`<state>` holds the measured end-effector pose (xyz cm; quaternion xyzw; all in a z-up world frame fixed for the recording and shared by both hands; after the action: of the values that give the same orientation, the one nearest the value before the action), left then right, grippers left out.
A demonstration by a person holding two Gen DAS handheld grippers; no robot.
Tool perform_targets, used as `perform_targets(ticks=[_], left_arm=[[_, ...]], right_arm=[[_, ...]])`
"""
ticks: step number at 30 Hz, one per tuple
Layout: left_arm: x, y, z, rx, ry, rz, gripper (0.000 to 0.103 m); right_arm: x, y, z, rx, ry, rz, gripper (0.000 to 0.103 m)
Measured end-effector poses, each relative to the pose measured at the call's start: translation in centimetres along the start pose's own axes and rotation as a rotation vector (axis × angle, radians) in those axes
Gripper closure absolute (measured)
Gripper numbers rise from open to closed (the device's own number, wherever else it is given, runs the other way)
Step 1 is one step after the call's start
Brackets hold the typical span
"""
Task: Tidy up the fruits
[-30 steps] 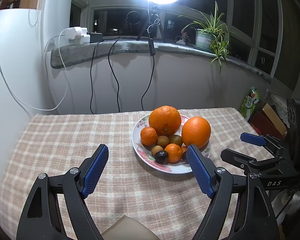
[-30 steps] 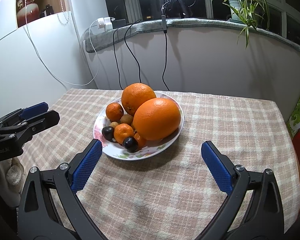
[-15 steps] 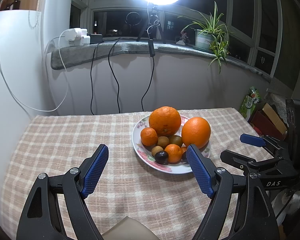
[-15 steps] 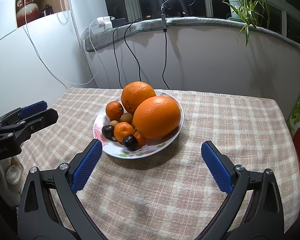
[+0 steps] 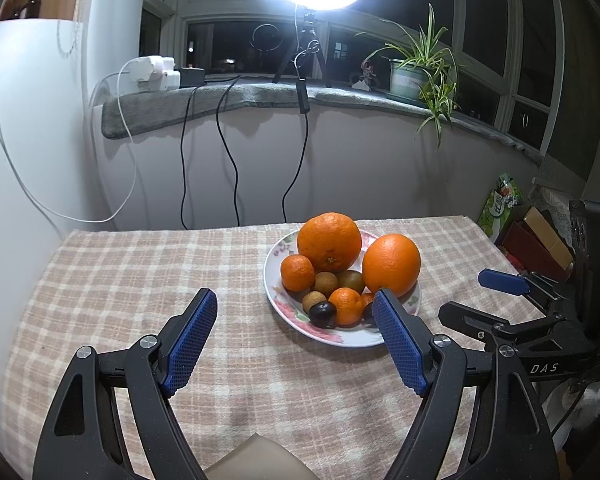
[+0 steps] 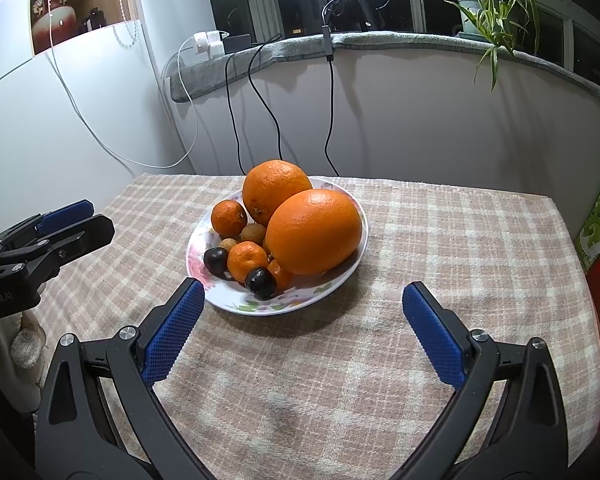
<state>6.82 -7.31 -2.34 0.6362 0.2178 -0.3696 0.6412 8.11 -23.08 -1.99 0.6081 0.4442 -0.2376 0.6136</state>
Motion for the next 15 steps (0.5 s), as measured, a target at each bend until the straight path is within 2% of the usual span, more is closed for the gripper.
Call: perform_targets(ticks=[15], left_arm=[[-0.07,0.13,0.04,0.005,-0.001,0.003,0.022]], right_arm=[[0.15,-0.04,0.16,0.005,0.001,-0.006,0.002]])
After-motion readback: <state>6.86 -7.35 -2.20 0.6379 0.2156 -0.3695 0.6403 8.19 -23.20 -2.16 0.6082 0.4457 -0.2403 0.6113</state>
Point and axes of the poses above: each gripper's, at about its wrist camera, not at the fingertips, and x roughly the way its jaws point, z to its right, y to its top, the point moved 4 cm from there along x, roughly the way its jaws point, and after that the axes turned 13 degrees about -z, right-handed, at the moved point
